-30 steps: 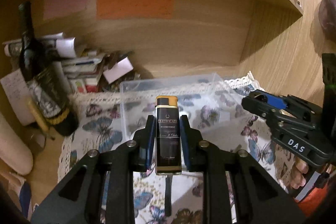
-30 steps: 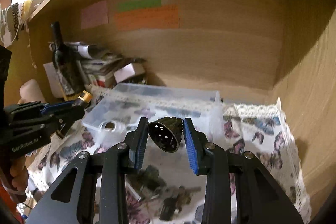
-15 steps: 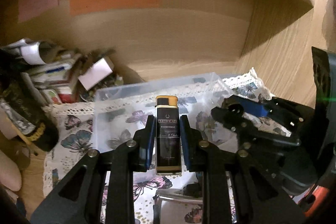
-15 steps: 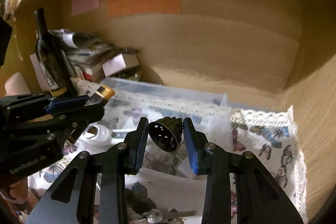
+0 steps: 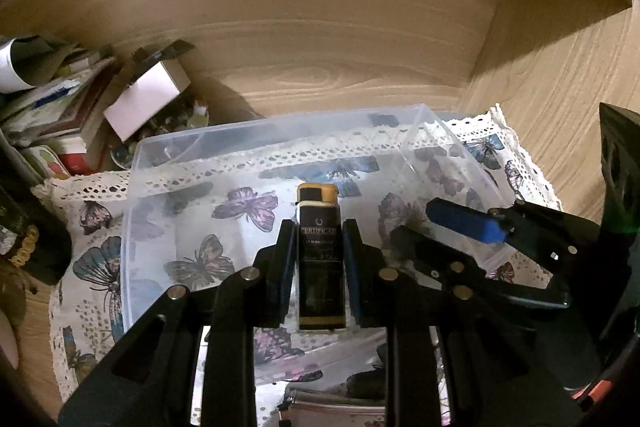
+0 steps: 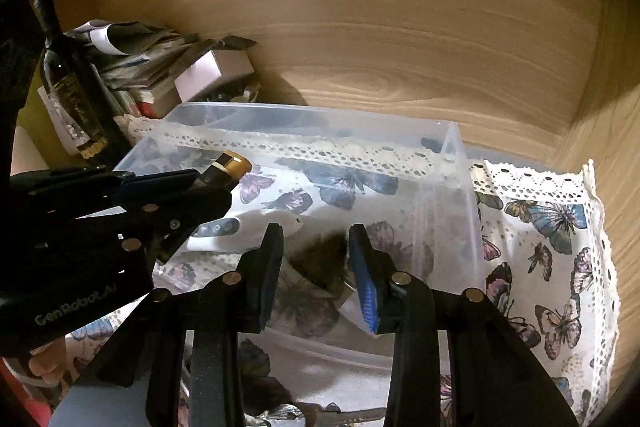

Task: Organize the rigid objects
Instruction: 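Lower black box into clear box with left tool while right tool releases round piece, then withdraw both open tools from the clear box back over the cloth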

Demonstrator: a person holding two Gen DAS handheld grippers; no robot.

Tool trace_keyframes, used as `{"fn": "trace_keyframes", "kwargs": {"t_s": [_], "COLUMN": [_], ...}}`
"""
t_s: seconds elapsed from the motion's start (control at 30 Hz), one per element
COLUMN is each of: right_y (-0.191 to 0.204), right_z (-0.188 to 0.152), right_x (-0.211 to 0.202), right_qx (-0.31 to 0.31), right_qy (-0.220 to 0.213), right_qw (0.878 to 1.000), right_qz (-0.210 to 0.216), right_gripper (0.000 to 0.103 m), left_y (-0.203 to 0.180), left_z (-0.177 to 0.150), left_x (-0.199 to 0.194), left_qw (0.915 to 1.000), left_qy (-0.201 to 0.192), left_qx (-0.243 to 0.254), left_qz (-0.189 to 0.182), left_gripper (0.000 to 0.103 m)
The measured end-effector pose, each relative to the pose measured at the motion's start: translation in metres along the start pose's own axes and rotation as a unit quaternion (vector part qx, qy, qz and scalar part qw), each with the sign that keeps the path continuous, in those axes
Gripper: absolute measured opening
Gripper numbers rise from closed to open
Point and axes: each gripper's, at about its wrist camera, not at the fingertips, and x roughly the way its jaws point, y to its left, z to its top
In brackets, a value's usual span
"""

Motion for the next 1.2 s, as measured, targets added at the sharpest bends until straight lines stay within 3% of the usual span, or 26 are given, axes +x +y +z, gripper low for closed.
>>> {"fn": "trace_keyframes", "kwargs": {"t_s": [0.13, 0.3, 0.77, 0.87, 0.97, 1.2], "right_y": [0.005, 0.010, 0.021, 0.022, 0.022, 0.022], "right_z": [0.000, 0.001, -0.003, -0.009, -0.016, -0.036], "right_x": [-0.004, -0.017, -0.079, -0.091, -0.101, -0.112], "right_qx": [-0.013, -0.023, -0.025, -0.027, -0.031, -0.024], "right_qy": [-0.009, -0.032, -0.099, -0.110, -0.115, -0.109], "right_qw": [1.000, 0.999, 0.994, 0.993, 0.992, 0.992], "right_qz": [-0.004, -0.015, -0.034, -0.038, -0.048, -0.060], "right_gripper": [0.046, 0.051, 0.066, 0.077, 0.078, 0.082], "left_y": [-0.003, -0.004, -0.005, -0.005, -0.004, 0.005], "left_z": [0.000, 0.000, -0.016, -0.023, -0.032, -0.054], "left_x": [-0.003, -0.017, -0.110, -0.127, -0.140, -0.145], "left_qw": [1.0000, 1.0000, 0.9928, 0.9895, 0.9874, 0.9898], "left_qy": [0.004, -0.008, -0.110, -0.130, -0.141, -0.121], "left_qx": [0.004, 0.003, 0.016, 0.025, 0.029, 0.017], "left_qz": [0.004, 0.005, 0.044, 0.057, 0.066, 0.073], "left_gripper": [0.023, 0.027, 0.074, 0.086, 0.095, 0.100]}}
